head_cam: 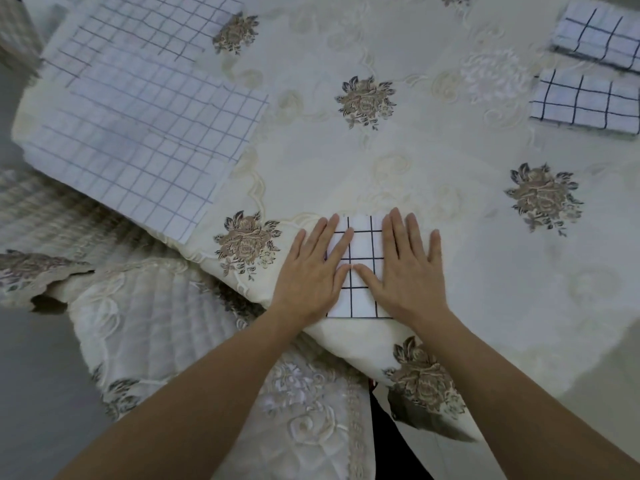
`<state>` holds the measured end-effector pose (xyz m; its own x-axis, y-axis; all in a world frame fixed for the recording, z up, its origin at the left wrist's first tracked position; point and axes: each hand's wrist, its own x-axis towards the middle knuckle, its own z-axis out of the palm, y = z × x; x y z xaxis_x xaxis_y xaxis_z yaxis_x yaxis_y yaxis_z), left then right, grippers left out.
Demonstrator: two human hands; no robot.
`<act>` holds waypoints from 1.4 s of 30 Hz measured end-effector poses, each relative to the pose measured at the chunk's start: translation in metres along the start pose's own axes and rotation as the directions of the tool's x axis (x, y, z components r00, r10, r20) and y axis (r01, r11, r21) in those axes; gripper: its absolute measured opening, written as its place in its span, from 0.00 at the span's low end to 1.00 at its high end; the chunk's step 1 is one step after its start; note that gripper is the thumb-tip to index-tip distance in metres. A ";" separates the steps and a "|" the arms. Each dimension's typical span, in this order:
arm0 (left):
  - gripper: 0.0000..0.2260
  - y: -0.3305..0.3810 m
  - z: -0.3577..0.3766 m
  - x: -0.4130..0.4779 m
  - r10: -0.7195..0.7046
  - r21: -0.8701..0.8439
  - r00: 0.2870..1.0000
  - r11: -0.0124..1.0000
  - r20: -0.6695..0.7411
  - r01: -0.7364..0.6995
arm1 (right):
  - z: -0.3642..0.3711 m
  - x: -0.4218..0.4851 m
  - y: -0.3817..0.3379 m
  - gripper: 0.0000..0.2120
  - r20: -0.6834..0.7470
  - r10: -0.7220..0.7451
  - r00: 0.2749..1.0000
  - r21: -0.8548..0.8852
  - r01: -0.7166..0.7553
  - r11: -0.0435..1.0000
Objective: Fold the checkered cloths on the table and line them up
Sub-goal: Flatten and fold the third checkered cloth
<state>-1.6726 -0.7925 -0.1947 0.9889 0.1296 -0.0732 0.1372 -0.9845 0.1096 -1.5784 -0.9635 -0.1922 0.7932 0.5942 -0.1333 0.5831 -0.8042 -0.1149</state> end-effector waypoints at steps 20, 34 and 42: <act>0.30 0.019 -0.009 -0.006 -0.053 -0.034 0.998 0.998 -0.018 0.052 | 0.008 -0.048 -0.010 0.37 -0.014 0.007 1.000 -0.004 -0.007 1.000; 0.32 0.007 -0.004 -0.018 0.047 -0.053 0.999 0.998 0.019 -0.046 | -0.004 -0.038 -0.020 0.37 -0.036 0.068 0.997 0.015 -0.068 0.998; 0.32 0.006 0.005 -0.006 -0.003 -0.031 1.000 1.000 -0.014 0.003 | -0.002 0.001 -0.046 0.39 -0.026 -0.020 0.999 0.168 0.024 0.986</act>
<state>-1.6776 -0.8001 -0.1986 0.9892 0.1342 -0.0595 0.1414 -0.9800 0.1397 -1.6036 -0.9262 -0.1849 0.7856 0.6097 -0.1056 0.5645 -0.7760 -0.2814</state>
